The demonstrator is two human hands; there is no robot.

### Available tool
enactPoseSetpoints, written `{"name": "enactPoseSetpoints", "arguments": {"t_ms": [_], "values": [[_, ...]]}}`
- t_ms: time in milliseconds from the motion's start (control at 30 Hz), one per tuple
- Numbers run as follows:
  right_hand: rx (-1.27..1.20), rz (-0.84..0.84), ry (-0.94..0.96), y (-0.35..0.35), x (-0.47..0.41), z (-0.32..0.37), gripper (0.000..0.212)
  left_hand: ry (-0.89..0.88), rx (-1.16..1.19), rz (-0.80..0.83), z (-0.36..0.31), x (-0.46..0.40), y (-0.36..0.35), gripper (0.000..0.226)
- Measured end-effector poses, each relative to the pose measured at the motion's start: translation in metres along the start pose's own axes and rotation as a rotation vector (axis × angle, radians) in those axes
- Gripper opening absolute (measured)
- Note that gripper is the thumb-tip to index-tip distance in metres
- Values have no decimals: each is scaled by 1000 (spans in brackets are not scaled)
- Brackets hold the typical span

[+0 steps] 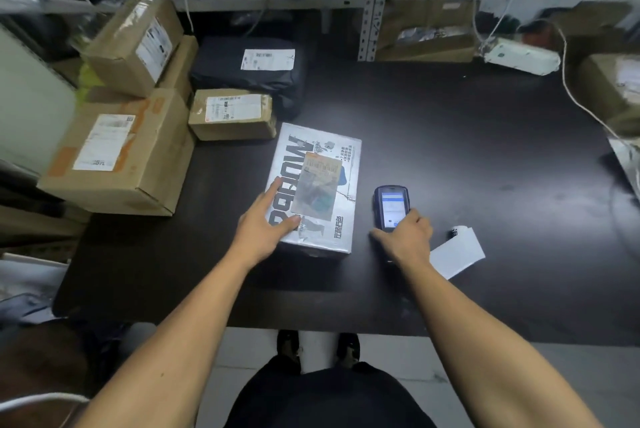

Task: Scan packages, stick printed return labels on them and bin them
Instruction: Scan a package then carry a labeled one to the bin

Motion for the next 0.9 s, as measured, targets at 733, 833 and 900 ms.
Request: {"name": "enactPoseSetpoints", "arguments": {"t_ms": [733,833,900], "values": [[-484,684,111,1,53,87,26,-149,-582,-46,-51,-24,72,84],[-490,702,95,4,57,92,22,-148,-589,-45,-51,-23,72,83],[-482,697,85,5,57,92,23,-147,-599,-39,-53,-21,70,83]]}}
Point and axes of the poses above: each hand's wrist, its own x-axis away from the middle knuckle, its own y-axis out of the back of the hand, z = x × y, the point moved 9 cm from there along -x, towards the middle knuckle, and after that the axes turned 5 degrees about z, right-handed, at the moved point
